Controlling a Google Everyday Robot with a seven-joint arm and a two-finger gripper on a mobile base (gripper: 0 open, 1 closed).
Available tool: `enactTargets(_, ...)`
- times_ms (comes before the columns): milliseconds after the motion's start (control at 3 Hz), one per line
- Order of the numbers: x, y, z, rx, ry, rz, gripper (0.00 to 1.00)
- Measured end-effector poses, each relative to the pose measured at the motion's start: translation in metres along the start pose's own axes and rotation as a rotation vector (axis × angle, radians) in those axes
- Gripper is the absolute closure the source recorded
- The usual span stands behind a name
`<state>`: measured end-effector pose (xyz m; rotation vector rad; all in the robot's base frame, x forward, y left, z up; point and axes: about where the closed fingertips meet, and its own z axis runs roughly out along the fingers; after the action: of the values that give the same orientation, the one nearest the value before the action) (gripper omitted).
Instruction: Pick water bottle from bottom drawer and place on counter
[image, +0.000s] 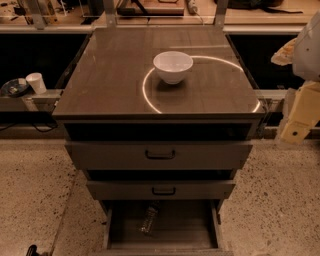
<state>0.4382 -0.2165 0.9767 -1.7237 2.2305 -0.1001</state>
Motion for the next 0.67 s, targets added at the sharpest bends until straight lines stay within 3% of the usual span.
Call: enactTargets(667,0.0071,0.0023,0.0142,-0.021,-0.019,-0.018,0.0)
